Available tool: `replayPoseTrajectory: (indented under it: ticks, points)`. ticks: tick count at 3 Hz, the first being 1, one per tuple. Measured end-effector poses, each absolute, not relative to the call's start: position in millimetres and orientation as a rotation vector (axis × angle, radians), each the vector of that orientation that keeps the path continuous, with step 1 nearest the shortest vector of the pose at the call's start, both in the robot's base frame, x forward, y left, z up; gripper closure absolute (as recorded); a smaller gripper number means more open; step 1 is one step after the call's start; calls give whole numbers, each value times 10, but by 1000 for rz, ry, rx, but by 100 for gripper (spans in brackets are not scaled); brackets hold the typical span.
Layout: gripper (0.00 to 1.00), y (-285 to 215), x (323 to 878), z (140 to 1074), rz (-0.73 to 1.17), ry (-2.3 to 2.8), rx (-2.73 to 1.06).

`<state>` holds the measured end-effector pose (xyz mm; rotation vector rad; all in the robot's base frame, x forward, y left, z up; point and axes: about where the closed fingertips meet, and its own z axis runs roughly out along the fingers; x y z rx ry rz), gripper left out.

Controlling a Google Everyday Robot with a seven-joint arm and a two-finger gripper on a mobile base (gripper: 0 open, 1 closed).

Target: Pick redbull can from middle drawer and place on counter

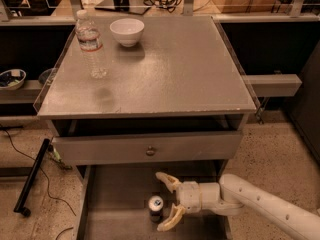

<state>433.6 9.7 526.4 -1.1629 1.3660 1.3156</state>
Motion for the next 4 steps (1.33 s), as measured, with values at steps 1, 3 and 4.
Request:
replayPoseTrajectory:
  ticks: [1, 3, 4]
  points:
    - [0, 270, 4248, 5130, 1331, 1383, -1164]
    - [0, 440, 4254, 4853, 1317, 1413, -1129]
    - [0, 441, 4254, 4853, 1317, 1413, -1129]
